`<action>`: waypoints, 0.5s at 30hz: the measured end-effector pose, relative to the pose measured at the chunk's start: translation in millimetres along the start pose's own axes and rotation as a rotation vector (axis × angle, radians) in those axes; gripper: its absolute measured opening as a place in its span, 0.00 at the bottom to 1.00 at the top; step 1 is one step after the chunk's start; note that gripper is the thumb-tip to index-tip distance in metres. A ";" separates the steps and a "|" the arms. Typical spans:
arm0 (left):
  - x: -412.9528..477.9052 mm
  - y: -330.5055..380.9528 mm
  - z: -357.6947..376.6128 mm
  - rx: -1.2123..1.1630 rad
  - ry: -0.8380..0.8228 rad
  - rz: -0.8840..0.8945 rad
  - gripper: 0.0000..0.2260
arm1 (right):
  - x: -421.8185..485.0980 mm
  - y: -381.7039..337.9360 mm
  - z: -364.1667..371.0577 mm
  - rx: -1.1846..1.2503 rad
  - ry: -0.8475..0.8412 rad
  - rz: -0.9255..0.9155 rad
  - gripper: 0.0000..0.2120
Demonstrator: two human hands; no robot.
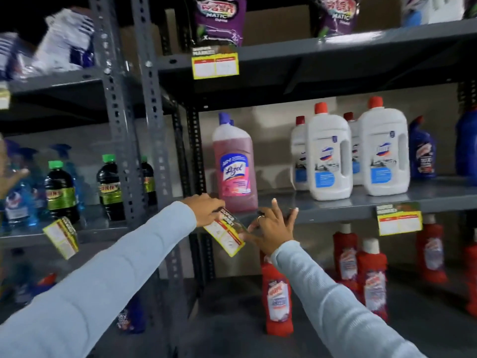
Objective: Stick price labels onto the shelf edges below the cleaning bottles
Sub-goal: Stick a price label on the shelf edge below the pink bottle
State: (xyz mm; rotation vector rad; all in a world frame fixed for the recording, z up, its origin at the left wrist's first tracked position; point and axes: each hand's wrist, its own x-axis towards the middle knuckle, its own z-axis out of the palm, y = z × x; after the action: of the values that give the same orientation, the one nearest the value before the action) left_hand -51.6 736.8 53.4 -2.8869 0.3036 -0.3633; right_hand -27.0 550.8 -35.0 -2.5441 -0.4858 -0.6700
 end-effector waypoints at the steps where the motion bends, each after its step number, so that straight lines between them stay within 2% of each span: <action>1: 1.8 -2.1 0.2 0.022 -0.008 0.018 0.15 | 4.4 -8.0 2.9 -0.020 0.003 0.048 0.17; 6: 12.7 6.6 4.3 0.093 0.068 0.123 0.13 | 8.4 -16.3 4.2 -0.052 0.058 0.154 0.12; 12: 12.5 11.4 3.1 0.071 0.066 0.157 0.09 | 4.1 -24.9 2.4 -0.181 0.038 0.171 0.17; 15: 4.0 10.2 5.3 0.031 0.080 0.152 0.09 | 5.1 -26.2 -2.6 -0.172 0.011 0.176 0.18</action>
State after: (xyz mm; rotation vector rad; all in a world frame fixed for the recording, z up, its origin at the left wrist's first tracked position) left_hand -48.3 727.1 46.8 -2.8014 0.5221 -0.4525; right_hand -35.3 572.3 -21.3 -2.7024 -0.2035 -0.6858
